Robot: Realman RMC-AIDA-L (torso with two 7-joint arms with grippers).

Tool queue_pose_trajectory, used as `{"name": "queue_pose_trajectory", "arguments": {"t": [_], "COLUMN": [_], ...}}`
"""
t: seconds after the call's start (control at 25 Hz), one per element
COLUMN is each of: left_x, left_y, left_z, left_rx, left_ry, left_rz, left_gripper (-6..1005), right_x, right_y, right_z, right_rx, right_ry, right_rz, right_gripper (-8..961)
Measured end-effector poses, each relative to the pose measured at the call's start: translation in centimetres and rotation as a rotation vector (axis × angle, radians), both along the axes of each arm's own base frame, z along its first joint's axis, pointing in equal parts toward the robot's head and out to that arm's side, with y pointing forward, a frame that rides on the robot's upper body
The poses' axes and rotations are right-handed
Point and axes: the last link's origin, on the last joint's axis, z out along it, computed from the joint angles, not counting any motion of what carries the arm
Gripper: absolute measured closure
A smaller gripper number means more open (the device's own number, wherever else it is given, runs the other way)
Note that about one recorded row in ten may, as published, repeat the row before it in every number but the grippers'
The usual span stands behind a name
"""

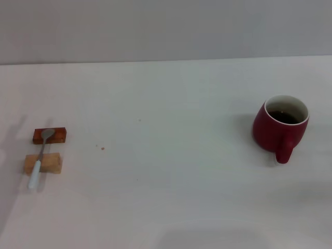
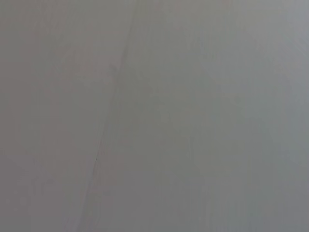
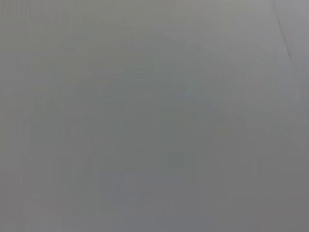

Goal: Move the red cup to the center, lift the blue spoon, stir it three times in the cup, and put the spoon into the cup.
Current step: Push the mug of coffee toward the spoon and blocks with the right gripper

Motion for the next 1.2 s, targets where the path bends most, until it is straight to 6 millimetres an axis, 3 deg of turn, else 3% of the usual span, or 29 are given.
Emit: {"name": "queue_pose_trajectory", "arguments": {"t": [0.12, 0.32, 0.72, 1.2], "left_x": [0.0, 0.2, 0.1, 0.3], "left_y": [0.0, 0.2, 0.3, 0.9], "left_z": [0.0, 0.0, 0.0, 0.0], "left_rx": [0.000, 0.000, -0.003, -0.008], "left_ry": [0.000, 0.000, 0.000, 0.003], "left_rz": [-0.002, -0.007, 0.001, -0.003], "left_gripper": [318, 318, 319, 319], "right_x": [0.2, 0.6, 1.3, 2.7], "right_y": [0.0, 0.4, 1.0, 2.6], "right_z": [-0.1, -0.2, -0.8, -0.7], "right_rx": [-0.010, -0.034, -0.136, -0.576], "right_ry": [0.003, 0.009, 0.043, 0.059], "right_rz": [-0.013, -0.038, -0.046, -0.029], "right_gripper": [814, 955, 954, 955]}}
